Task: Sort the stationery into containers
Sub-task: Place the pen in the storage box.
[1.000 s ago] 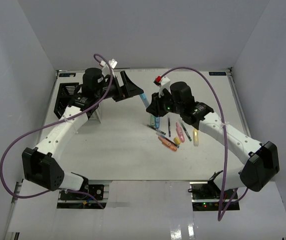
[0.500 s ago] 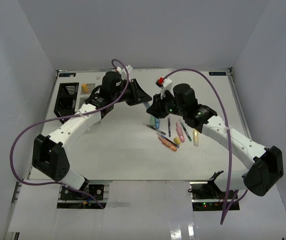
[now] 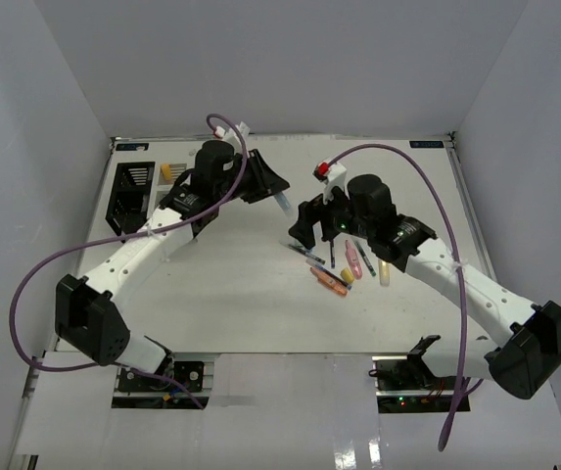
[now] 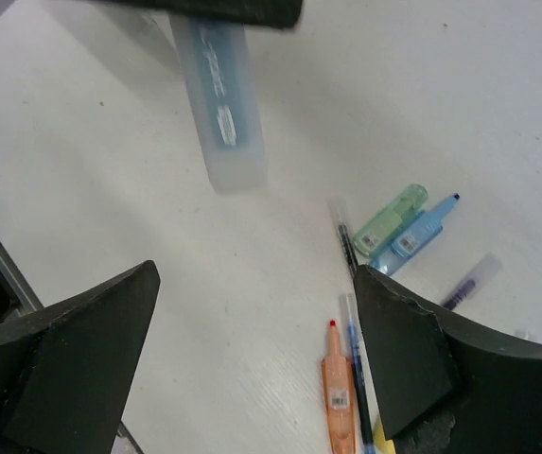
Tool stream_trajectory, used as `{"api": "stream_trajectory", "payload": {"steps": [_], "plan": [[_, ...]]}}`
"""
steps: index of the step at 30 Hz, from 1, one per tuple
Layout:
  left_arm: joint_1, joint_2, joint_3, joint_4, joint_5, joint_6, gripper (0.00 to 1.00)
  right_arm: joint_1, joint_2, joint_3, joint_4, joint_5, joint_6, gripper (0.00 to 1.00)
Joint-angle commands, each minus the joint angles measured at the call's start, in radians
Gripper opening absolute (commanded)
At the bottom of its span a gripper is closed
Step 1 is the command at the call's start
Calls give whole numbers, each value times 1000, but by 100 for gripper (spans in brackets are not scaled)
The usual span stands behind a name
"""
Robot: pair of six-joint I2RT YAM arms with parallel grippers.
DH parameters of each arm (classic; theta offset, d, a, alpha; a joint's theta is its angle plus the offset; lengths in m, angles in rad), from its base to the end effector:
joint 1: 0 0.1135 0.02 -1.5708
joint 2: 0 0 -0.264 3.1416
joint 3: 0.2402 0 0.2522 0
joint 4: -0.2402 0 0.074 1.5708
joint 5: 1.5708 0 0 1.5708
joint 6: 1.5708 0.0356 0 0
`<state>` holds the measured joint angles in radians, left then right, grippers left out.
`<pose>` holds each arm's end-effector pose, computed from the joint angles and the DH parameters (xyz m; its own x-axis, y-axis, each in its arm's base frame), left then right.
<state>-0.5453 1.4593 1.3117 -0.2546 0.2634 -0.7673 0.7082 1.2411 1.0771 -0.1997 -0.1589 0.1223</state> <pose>0.2871 -0.1850 0.3568 -0.7307 -0.3406 -0.5916 0.2756 0.6457 -0.7122 0.2151 0.1916 0.3437 -0.3602 -0.1499 -0.9207 -0.7160 0.6771 0.1699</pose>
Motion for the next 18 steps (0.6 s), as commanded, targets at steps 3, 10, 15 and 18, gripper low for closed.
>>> {"api": "stream_trajectory", "payload": {"steps": [3,10,15,18], "plan": [[10,-53,70,-115,-309,135,0,-13,-103,-71,-101,130,-10,90],[218,24,161,-149,-424,241,0,-73,-172,-152,-168,190,40,90],[356,134,241,-118,-421,345,0,-98,-147,-172,-191,173,69,90],[420,200,280,-94,-420,398,0,-99,-149,-178,-195,186,73,90]]}}
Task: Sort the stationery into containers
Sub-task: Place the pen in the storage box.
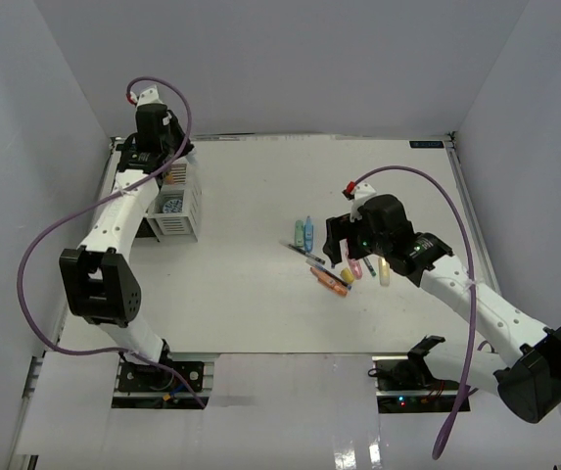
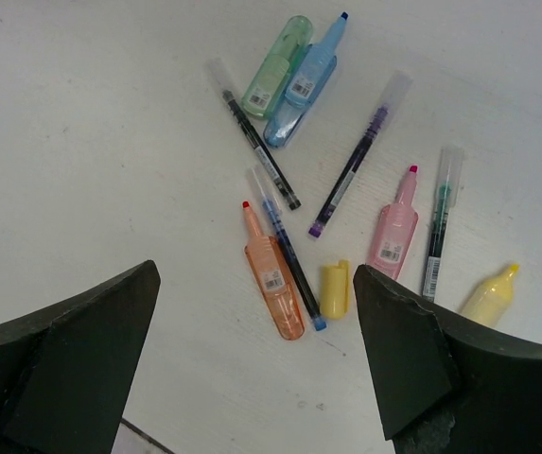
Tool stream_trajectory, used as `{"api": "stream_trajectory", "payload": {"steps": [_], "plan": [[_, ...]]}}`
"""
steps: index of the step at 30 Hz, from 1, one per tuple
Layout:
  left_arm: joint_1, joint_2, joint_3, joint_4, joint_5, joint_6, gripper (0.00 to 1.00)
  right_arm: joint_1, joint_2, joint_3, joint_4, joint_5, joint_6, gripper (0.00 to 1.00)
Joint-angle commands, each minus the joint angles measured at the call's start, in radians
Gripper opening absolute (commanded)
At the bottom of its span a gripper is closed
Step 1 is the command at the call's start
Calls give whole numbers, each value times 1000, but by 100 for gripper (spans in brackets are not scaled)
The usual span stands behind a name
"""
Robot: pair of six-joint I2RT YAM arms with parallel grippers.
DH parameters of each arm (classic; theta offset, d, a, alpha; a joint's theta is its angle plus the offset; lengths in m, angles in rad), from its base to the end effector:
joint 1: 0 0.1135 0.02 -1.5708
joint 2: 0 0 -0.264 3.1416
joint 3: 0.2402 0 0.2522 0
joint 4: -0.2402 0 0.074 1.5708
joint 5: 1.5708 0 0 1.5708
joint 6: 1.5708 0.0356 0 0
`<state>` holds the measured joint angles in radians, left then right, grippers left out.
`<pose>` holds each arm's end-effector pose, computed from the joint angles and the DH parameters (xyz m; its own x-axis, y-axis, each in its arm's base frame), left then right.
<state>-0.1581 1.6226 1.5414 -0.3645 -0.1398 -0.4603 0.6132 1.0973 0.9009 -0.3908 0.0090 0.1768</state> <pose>0.3773 -0.0551 0.3700 -0.3955 -0.3824 -0.8351 -0.1607 0.9240 -0.3470 0.1988 0.1395 0.2988 -0.5462 -0.1693 -0.8204 -0.4808 0.8654 0.1415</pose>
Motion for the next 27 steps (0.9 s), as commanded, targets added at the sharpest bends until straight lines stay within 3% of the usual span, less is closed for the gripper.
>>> {"api": "stream_trajectory", "payload": {"steps": [1,12,15,19,20,23,27], "plan": [[63,51,60,22,-12,98,0,-6,-10,-3,-6,31,15,90],[157,192,85,98,20,157,1,-15,-51,-20,-56,120,18,90],[157,192,63,117,22,160,6,-20,-73,-39,-51,120,18,90],[157,195,39,125,23,163,28,-24,-83,-49,-57,135,10,90],[157,198,39,125,26,164,39,-24,-89,-54,-57,138,10,90],[157,194,33,124,32,161,60,-33,-94,-63,-59,161,12,90],[157,189,29,115,32,169,72,-53,-90,-76,-65,152,21,90]]}}
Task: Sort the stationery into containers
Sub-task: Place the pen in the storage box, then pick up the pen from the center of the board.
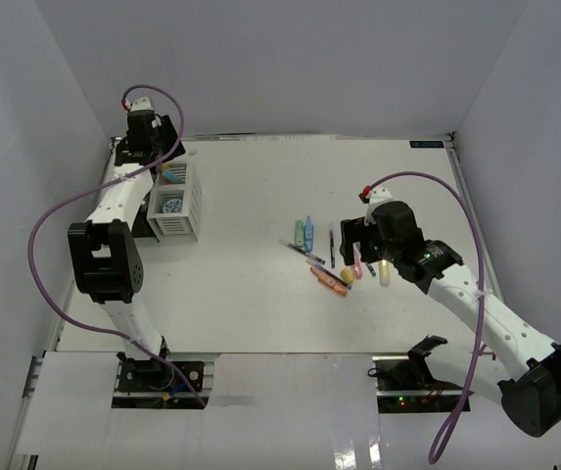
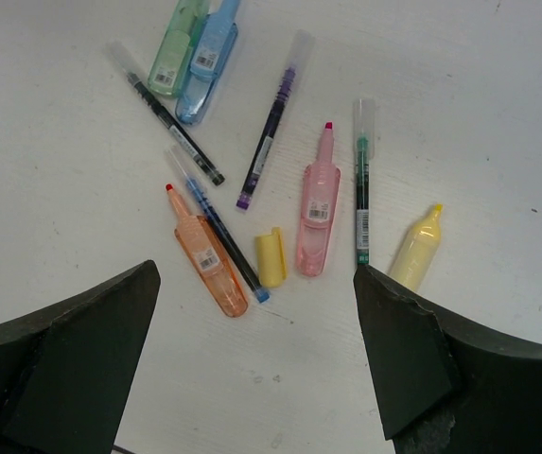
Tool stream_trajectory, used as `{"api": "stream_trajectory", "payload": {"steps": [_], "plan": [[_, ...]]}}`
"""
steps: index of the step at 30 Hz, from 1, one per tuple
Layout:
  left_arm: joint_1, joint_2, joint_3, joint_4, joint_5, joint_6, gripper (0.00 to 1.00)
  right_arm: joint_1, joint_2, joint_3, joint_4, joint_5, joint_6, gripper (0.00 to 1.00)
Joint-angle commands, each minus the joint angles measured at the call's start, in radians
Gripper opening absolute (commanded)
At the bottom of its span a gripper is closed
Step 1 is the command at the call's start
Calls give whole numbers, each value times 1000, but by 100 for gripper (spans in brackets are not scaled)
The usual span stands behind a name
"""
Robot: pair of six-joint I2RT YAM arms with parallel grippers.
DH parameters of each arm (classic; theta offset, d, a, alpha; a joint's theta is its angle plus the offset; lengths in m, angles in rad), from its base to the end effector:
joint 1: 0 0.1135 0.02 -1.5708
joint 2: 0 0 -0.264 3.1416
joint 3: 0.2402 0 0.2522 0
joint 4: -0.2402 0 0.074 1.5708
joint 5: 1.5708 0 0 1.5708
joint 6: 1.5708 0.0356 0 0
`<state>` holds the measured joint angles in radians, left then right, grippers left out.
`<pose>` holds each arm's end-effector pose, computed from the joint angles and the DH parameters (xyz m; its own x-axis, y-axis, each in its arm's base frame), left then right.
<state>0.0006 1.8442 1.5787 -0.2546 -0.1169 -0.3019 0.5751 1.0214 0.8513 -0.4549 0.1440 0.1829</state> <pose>0.4383 0.0044 0.3070 -0.4442 -0.2956 -0.8458 -0.2450 0.9481 -0.2027 0.1893 0.1166 0.2924 -0.5629 -0.1504 -0.8127 -0.3440 0.9367 0.0649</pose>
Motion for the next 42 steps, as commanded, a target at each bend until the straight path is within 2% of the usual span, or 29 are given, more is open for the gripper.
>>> {"api": "stream_trajectory", "payload": {"steps": [1,2,7,10,13,17,24,28,36,42], "plan": [[-2,-33,-3,0,10,10,73,-24,-11,-29,-4,14,20,90],[-2,-36,0,-8,11,10,75,-29,-9,-32,-5,12,23,90],[-2,-103,9,-54,100,-6,98,-93,-14,-73,-11,23,52,90],[-2,-166,-5,-97,238,-58,98,-153,-14,-99,-21,23,63,90],[-2,-258,-81,-109,348,-114,98,-216,2,-118,-30,16,63,91],[-42,-365,-203,-118,404,-120,98,-300,40,-130,-34,-18,76,100],[-165,-468,-348,-173,453,-132,98,-366,147,-138,-33,-78,110,84],[-226,-488,-407,-179,461,-147,98,-370,221,-143,-27,-75,141,80],[-257,-491,-416,-178,467,-169,98,-380,249,-184,7,-31,171,77],[-264,-485,-416,-178,464,-175,98,-382,276,-196,21,0,179,64]]}}
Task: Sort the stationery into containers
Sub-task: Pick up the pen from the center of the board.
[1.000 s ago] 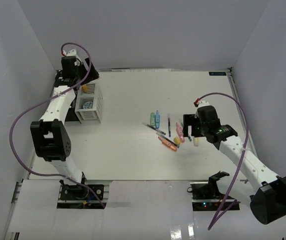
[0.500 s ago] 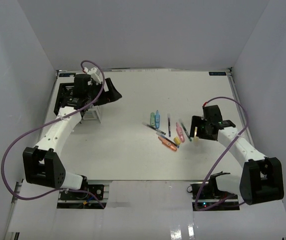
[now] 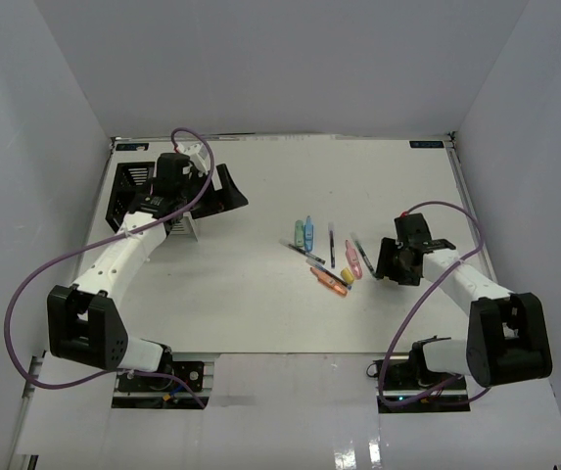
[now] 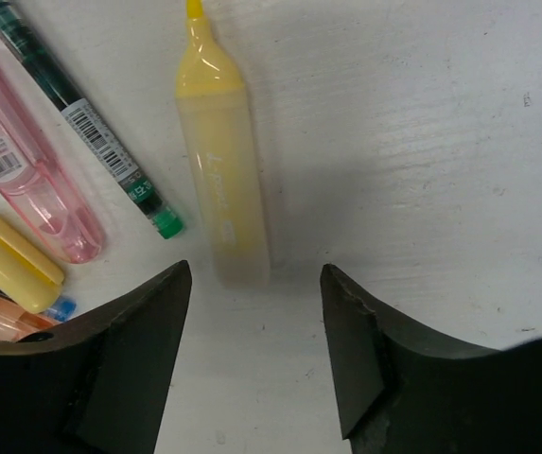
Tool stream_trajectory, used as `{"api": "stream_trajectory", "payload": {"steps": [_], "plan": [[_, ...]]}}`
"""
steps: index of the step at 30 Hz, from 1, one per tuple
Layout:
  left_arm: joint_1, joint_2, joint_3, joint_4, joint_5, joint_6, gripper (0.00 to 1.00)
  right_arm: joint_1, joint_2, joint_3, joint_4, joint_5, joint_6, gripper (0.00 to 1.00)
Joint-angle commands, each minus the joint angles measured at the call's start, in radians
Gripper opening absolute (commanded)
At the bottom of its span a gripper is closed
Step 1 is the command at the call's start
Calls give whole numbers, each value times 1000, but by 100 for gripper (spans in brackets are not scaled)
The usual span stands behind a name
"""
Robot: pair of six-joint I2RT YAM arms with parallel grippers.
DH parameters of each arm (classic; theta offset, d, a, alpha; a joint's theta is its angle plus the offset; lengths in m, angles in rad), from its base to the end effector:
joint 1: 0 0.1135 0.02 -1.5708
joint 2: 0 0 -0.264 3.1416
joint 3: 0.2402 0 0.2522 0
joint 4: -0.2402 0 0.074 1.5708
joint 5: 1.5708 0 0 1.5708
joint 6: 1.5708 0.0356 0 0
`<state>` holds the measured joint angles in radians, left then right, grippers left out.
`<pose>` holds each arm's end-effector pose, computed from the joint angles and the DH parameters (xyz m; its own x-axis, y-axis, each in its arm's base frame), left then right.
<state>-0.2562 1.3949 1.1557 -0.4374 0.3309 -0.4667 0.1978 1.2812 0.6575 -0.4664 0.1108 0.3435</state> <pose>0.2969 -0.0897 0.3063 -0.7590 -0.2410 -0.6048 0.1604 0.8311 -0.5325 0.2254 0.0412 0.1752 -0.8675 0.1675 -0.4684 0.1561 0.9857 0.0634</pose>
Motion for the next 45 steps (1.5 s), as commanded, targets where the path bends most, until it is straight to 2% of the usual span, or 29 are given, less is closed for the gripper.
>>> {"api": "stream_trajectory", "payload": {"steps": [1,8,15,22,29,36,45], "plan": [[-9,-34,9,5,16,-10,98,-5,21,-1,37,41,22,61],[-18,-25,13,5,17,-18,98,-5,58,11,48,62,25,52],[-31,-16,16,5,22,-21,98,-3,93,25,51,84,28,50],[-46,-5,19,5,30,-27,98,-3,110,51,29,95,19,53],[-51,-4,18,5,30,-24,98,-3,107,65,-5,136,-41,67],[-52,0,22,6,33,-12,98,-3,150,136,-31,116,-136,63],[-55,0,16,3,43,3,98,0,198,156,-23,1,-202,60]]}}
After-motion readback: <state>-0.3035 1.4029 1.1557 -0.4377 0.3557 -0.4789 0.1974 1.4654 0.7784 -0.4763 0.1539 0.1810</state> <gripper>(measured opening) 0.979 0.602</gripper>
